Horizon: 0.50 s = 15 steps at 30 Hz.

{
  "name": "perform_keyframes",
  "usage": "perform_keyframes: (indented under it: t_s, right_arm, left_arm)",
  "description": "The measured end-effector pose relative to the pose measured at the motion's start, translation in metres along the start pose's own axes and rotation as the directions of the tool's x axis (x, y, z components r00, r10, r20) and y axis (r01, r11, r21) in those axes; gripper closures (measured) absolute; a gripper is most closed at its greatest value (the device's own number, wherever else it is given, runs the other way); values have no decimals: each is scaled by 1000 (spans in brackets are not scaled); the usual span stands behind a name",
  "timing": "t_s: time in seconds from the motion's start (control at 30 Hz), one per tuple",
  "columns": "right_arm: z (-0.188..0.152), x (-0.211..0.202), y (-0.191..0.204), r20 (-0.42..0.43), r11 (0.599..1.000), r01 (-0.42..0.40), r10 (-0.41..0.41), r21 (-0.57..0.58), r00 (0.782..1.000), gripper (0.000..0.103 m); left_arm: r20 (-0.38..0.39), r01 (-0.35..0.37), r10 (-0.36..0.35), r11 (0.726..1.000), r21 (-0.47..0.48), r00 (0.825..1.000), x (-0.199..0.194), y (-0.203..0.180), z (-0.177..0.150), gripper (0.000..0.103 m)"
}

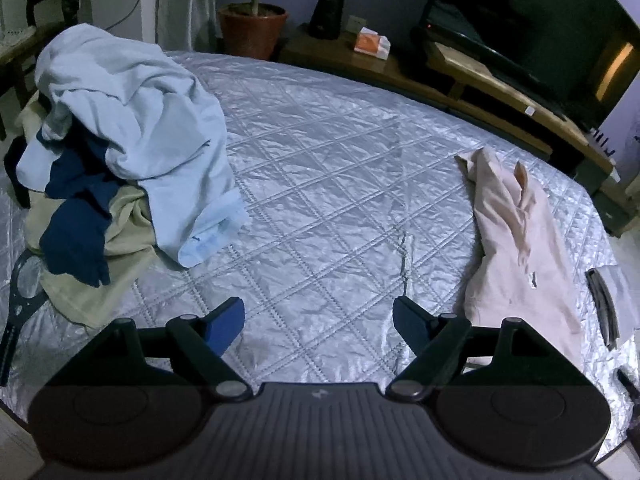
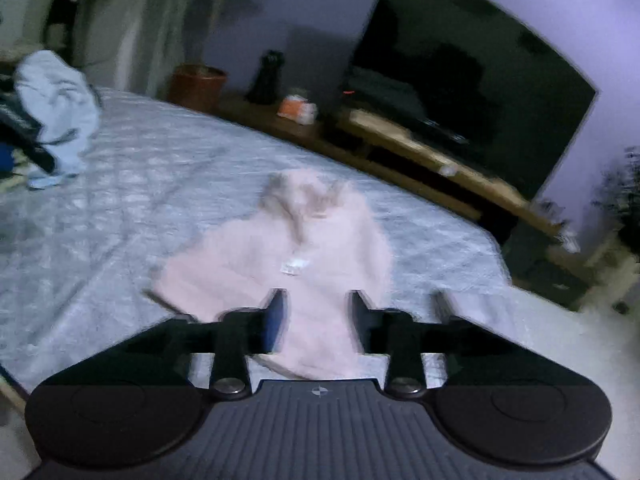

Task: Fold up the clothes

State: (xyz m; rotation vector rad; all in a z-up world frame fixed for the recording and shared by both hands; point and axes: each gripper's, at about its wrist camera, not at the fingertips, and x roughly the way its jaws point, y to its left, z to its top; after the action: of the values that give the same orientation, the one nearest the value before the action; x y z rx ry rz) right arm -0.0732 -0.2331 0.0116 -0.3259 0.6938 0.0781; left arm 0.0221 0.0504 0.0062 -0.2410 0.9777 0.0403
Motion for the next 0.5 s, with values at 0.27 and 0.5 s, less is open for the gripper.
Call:
perform_keyframes:
  t_s: [0.27,0.5]
  right_arm:
    - [15,89,94,-77,978,-127,116,-164,990,31]
    - [18,139,91,-159,994,-110,111,12,981,84]
  left_arm:
    - [10,-40,40,999,-20,999,3,8,6,26]
    - [0,-49,49,998,-49,999,6,17,9,25]
